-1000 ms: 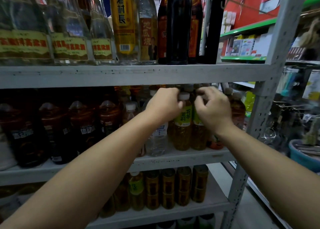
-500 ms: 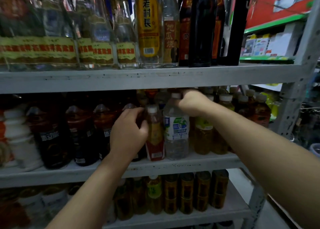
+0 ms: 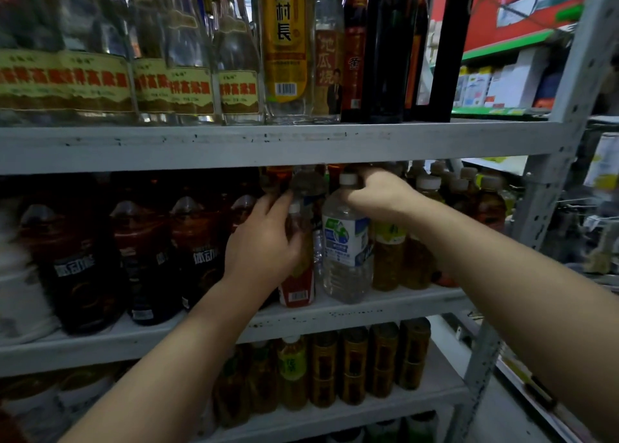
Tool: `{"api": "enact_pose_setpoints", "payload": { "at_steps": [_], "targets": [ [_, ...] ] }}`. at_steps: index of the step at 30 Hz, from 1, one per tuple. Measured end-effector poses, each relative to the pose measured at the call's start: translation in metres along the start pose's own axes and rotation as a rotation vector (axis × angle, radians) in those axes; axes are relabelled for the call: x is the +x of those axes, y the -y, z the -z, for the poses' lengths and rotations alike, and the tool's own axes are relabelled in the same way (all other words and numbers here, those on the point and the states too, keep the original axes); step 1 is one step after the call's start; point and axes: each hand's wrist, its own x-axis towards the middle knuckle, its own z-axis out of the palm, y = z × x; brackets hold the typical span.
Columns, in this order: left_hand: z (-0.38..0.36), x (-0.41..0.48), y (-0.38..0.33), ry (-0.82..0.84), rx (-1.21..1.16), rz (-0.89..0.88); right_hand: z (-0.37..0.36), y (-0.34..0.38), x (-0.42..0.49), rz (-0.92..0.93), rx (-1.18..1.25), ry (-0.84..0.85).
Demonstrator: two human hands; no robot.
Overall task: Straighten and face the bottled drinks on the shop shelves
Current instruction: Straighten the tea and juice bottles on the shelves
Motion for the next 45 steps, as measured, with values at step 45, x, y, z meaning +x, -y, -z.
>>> {"api": "enact_pose_setpoints", "payload": {
  "at_steps": [45],
  "targets": [
    [0.068, -0.061, 0.111, -0.276, -0.078, 0.088, -0.041, 0.071, 0.006, 0.272, -0.003, 0.092]
  ]
}}
